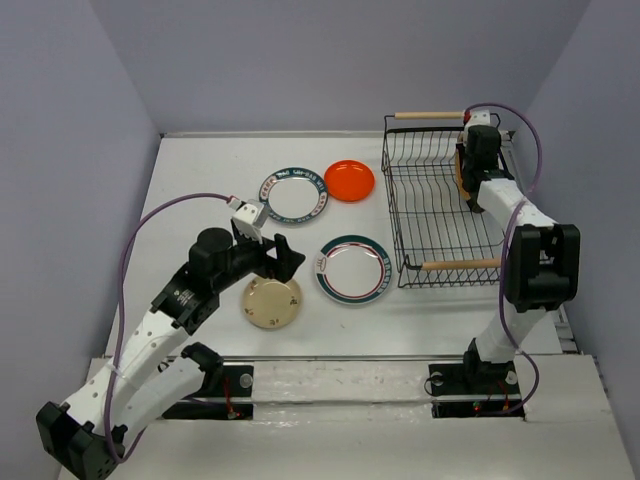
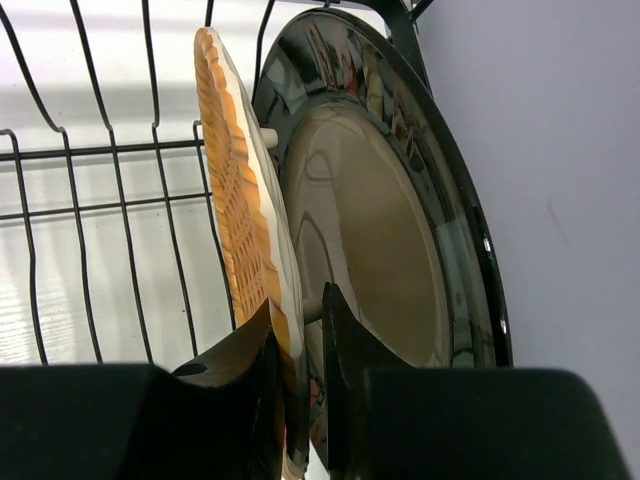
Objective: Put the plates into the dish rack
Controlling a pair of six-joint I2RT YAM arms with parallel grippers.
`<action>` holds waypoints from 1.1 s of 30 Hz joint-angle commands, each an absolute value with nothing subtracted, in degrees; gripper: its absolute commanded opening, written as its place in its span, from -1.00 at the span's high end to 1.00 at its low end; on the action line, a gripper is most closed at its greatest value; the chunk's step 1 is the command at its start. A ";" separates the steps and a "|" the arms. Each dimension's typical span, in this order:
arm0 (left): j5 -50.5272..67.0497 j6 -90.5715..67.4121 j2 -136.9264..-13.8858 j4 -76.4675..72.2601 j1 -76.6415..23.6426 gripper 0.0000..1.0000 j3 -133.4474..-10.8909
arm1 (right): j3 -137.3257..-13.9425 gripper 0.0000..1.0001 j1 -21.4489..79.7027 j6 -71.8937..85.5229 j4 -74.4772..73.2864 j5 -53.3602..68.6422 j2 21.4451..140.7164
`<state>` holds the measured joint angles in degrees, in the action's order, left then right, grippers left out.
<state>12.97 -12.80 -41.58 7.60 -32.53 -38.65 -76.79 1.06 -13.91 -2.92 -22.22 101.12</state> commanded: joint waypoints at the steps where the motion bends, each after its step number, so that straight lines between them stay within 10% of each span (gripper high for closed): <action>1: 12.30 -11.69 -42.27 6.15 -32.70 -0.98 -41.40 | -77.61 0.86 0.35 -10.37 3.08 -19.08 99.76; 33: 11.95 -11.60 -43.33 6.24 -32.26 -0.98 -41.48 | -71.37 0.86 -0.79 -8.26 7.47 -15.39 96.23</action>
